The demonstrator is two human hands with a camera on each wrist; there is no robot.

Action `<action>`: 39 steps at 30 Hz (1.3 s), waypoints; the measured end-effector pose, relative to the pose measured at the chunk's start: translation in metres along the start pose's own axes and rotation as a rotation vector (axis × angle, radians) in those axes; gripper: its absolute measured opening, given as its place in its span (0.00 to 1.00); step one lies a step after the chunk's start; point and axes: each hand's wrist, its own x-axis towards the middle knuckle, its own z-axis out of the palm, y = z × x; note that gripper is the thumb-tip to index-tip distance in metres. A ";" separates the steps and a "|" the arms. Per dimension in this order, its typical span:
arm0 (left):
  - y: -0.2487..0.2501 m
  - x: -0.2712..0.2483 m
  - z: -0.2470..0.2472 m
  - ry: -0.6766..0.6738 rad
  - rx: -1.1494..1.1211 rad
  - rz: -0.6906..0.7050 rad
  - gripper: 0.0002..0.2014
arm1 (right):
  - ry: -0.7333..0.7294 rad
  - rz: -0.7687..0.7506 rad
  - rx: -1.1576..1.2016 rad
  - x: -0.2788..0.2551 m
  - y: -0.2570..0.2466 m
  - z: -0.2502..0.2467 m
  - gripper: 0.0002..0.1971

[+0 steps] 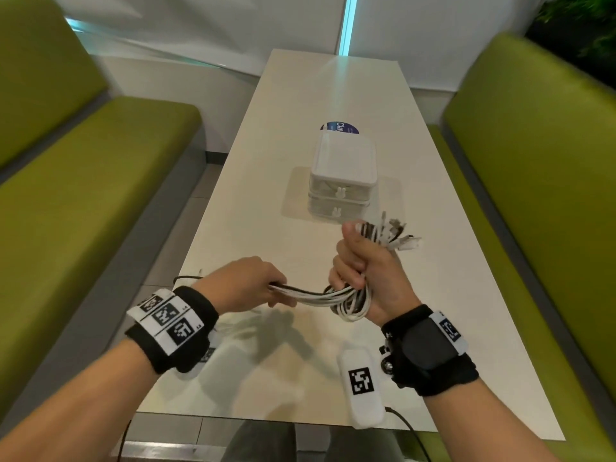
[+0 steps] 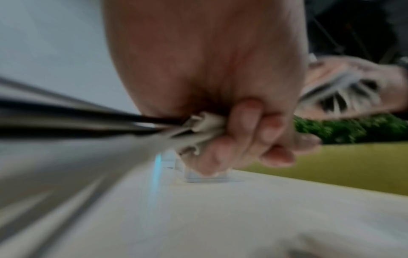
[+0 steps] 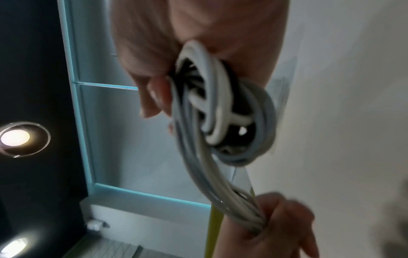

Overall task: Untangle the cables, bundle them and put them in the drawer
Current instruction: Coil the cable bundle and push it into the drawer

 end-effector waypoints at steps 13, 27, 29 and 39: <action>-0.015 0.006 -0.008 -0.006 0.142 -0.213 0.17 | 0.047 0.035 -0.126 0.003 0.002 -0.004 0.18; 0.069 0.000 0.035 0.145 -0.029 0.134 0.36 | 0.274 -0.060 -0.214 0.000 0.001 -0.020 0.25; 0.063 0.000 0.034 0.083 0.042 0.125 0.24 | 0.271 -0.057 -0.211 -0.002 0.001 -0.020 0.23; -0.002 -0.019 0.002 0.027 -0.173 0.006 0.26 | 0.217 -0.040 -0.585 -0.007 -0.008 -0.028 0.21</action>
